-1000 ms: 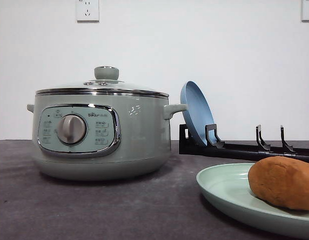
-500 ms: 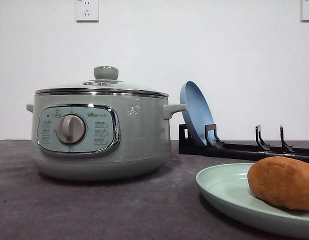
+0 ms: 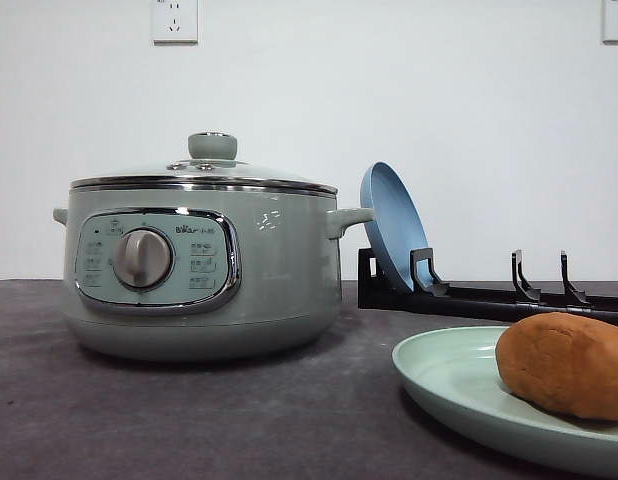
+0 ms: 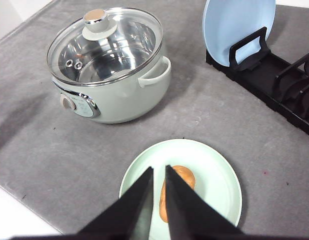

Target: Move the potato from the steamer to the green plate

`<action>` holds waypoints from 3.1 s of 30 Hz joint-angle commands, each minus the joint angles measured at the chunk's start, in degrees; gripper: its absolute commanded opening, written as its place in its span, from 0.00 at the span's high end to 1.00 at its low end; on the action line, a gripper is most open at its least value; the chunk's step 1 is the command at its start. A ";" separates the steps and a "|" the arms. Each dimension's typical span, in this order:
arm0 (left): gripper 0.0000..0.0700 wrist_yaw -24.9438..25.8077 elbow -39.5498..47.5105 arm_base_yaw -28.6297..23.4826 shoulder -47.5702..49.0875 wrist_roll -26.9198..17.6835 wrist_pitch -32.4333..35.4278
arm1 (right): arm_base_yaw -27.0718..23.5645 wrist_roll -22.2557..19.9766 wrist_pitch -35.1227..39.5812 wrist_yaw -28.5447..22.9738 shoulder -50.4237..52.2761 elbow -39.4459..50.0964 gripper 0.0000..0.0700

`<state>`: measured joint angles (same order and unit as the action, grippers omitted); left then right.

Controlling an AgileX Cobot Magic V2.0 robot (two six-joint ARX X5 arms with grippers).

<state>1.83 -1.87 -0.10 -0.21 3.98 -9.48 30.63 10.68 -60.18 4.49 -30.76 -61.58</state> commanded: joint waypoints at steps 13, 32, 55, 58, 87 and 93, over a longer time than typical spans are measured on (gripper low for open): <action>0.97 0.02 1.20 -0.04 0.02 0.15 0.48 | -0.39 -0.46 1.02 -0.18 0.21 -0.23 0.95; 0.97 0.02 1.18 -0.04 0.02 0.15 0.48 | -31.00 -10.03 42.94 1.53 25.52 43.40 0.95; 0.97 0.02 1.18 -0.04 0.02 0.14 0.48 | -33.83 -11.11 50.02 0.61 30.56 60.78 0.95; 0.97 0.02 1.18 -0.04 0.02 0.16 0.48 | -33.71 -10.87 50.09 -0.33 30.56 60.81 0.95; 0.97 0.02 1.18 -0.04 0.02 0.14 0.48 | -30.27 -10.71 51.23 -6.04 30.56 60.85 0.95; 0.97 0.02 1.18 -0.04 0.02 0.14 0.48 | -30.25 -10.71 51.22 -6.03 30.56 60.85 0.95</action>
<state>1.83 -1.87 -0.10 -0.21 3.99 -9.54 0.34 -0.19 -9.63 -1.32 -0.34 -1.08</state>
